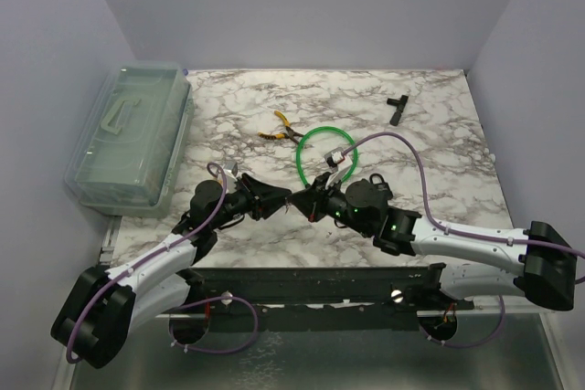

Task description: Unlock with the key

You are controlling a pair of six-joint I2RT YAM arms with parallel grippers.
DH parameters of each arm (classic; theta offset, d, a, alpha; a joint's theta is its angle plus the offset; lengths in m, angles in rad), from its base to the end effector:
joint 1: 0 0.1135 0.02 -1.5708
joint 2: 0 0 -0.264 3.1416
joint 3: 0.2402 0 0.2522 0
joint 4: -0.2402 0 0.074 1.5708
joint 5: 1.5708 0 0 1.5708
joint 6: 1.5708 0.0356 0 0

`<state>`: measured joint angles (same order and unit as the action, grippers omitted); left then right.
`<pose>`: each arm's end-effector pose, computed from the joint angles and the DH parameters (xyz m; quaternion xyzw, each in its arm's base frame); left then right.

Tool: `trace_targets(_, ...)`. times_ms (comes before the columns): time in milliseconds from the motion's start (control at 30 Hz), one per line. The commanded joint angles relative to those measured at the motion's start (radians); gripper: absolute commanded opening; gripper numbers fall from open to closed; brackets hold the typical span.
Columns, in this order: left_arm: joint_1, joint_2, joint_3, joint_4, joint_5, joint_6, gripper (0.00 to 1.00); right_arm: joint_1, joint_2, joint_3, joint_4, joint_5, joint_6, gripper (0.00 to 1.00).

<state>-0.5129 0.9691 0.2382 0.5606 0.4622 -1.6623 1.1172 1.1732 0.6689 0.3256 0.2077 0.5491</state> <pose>0.1642 -0.1107 0.1943 -0.2807 0.7050 -0.6368 0.1363 0.1242 0.2380 0.2717 -0.1501 0.7513 0.4185 0.4878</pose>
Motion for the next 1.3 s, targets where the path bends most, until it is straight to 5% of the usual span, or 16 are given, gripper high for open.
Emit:
trace_targets(0,-0.007,-0.019,-0.014,0.041,-0.045,-0.023,0.3,-0.005,0.0,0.002,0.026,-0.01,0.0,0.0)
trace_targets(233,-0.007,-0.03,-0.018,0.041,-0.059,-0.021,0.19,-0.005,-0.011,-0.012,0.024,-0.01,0.007,0.0)
trace_targets(367,-0.007,-0.029,-0.022,0.041,-0.067,-0.02,0.01,-0.005,-0.014,-0.022,0.02,-0.012,0.012,0.0)
trace_targets(600,-0.007,-0.013,-0.009,0.039,-0.069,0.007,0.0,-0.005,-0.023,-0.031,-0.004,-0.02,0.021,0.01)
trace_targets(633,-0.007,-0.011,-0.006,0.036,-0.071,0.017,0.0,-0.005,-0.023,-0.028,-0.016,-0.024,0.02,0.02)
trace_targets(800,-0.007,-0.004,0.029,-0.003,-0.081,0.106,0.0,-0.005,-0.027,-0.011,-0.07,-0.041,0.031,0.53)
trace_targets(867,-0.007,-0.008,0.058,-0.036,-0.086,0.158,0.0,-0.005,-0.046,-0.012,-0.084,-0.042,0.039,0.64)
trace_targets(1067,-0.007,-0.053,0.136,-0.109,-0.091,0.334,0.0,-0.048,-0.088,-0.02,-0.096,-0.096,0.083,0.67)
trace_targets(1267,-0.007,-0.122,0.188,-0.121,-0.07,0.46,0.0,-0.21,-0.134,-0.093,0.074,-0.375,0.182,0.57)
